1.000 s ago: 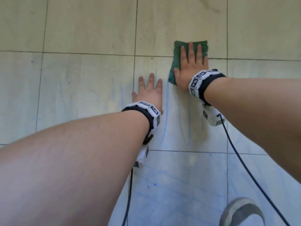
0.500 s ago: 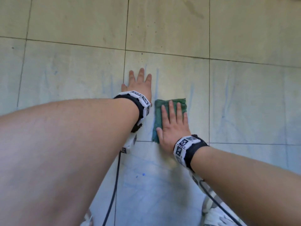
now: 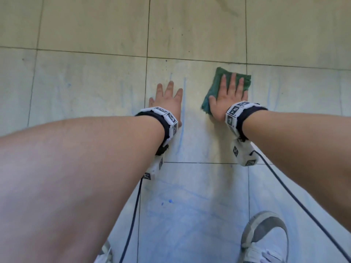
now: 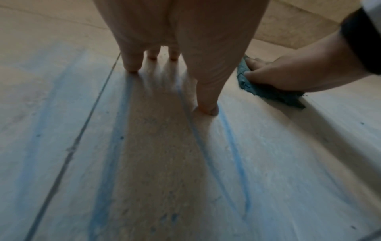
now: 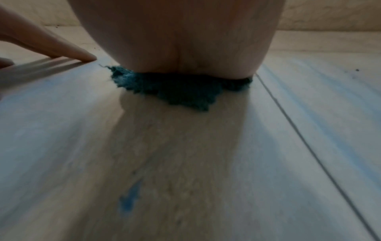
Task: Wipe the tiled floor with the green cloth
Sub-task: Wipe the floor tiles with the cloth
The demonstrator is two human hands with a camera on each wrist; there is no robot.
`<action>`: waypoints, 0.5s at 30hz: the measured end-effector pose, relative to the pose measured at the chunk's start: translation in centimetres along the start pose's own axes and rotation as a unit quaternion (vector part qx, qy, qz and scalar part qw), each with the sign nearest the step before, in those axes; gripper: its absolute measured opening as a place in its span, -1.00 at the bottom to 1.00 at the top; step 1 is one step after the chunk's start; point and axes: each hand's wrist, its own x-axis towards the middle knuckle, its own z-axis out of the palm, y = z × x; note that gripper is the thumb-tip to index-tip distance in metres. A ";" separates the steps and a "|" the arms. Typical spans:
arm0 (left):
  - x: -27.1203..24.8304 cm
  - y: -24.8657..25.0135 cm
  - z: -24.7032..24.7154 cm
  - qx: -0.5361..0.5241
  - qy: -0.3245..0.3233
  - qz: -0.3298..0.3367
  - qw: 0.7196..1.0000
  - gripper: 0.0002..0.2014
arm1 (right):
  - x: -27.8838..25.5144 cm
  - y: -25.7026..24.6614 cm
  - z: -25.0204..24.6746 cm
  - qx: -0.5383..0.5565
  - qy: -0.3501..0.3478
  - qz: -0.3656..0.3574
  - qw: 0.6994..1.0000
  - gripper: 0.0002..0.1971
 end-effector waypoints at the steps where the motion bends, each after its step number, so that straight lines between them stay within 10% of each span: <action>1: 0.0 0.0 0.0 -0.003 0.000 0.000 1.000 0.05 | 0.0 -0.1 -0.2 -0.002 -0.005 0.001 1.000 -0.19; 15: 0.1 -0.1 0.2 -0.018 0.003 -0.009 1.000 0.06 | -1.7 1.7 -1.2 -0.020 -0.039 -0.079 0.996 -0.06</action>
